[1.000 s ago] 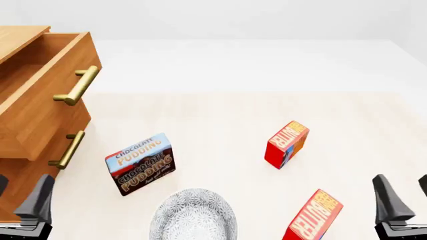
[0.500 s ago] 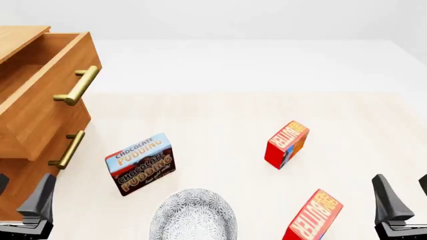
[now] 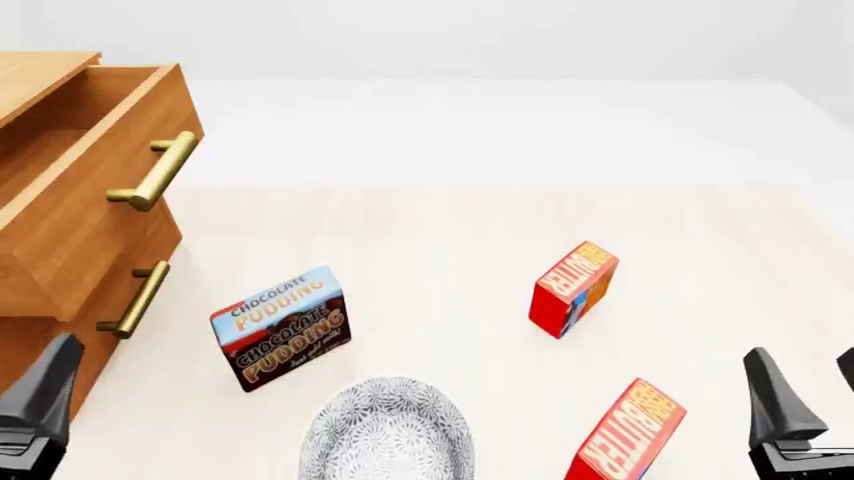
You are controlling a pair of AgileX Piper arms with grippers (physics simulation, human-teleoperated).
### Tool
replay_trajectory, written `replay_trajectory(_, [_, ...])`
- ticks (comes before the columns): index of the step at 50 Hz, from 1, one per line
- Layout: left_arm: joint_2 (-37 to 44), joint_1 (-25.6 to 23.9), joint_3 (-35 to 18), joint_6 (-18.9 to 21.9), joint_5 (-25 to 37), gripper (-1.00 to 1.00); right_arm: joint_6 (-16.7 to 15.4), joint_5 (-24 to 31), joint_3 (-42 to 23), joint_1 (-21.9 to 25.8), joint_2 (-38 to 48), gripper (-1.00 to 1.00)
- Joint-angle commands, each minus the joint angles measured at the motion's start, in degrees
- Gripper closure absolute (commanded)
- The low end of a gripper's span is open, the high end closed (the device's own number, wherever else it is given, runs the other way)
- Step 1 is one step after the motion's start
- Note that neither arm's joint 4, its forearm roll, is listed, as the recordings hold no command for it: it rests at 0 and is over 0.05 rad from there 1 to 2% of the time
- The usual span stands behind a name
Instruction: Put the butter at the front in the top drawer of the cabinet and close it.
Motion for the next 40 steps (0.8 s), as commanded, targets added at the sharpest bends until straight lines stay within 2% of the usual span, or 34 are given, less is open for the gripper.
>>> replay_trajectory(1, [-0.62,0.43,-11.01,-0.73,12.22,-1.0,0.03,-0.11,-0.02,-0.01,0.11,-1.0])
replay_trajectory(4, [-0.6,1.44,-12.04,0.6,15.34,-1.0,0.03,-0.1,-0.02,-0.01,0.1,-1.0])
replay_trajectory(6, [-0.59,-0.12,-13.93,-1.54,16.58,-1.0,0.03,-0.12,-0.03,-0.01,0.12,-1.0])
replay_trajectory(8, [-0.57,1.39,-14.66,-1.08,19.05,-1.0,0.03,-0.13,-0.03,0.0,0.14,-1.0])
replay_trajectory(11, [2.73,0.46,-18.72,-0.65,21.57,-1.0,0.05,-0.16,-0.04,0.0,0.17,-1.0])
replay_trajectory(13, [4.17,0.77,-19.23,-0.38,22.16,-1.0,0.05,-0.16,-0.04,-0.01,0.17,-1.0])
replay_trajectory(14, [6.71,2.69,-19.24,-0.33,22.92,-1.0,0.04,-0.16,-0.04,-0.01,0.18,-1.0])
replay_trajectory(15, [7.46,1.41,-20.42,-1.32,22.96,-1.0,0.05,-0.18,-0.04,-0.01,0.2,-1.0])
replay_trajectory(19, [9.19,2.01,-22.47,-1.02,24.95,-1.0,0.05,-0.21,-0.04,-0.01,0.23,-1.0])
replay_trajectory(21, [10.63,2.15,-25.38,-2.36,27.4,-1.0,0.05,-0.22,-0.04,-0.01,0.24,-1.0])
replay_trajectory(29, [15.79,2.59,-33.05,-2.04,32.16,-1.0,0.05,-0.18,-0.05,0.0,0.21,-1.0])
replay_trajectory(40, [21.5,1.11,-42.06,-5.78,37.99,-1.0,0.05,-0.17,-0.05,0.0,0.18,-1.0])
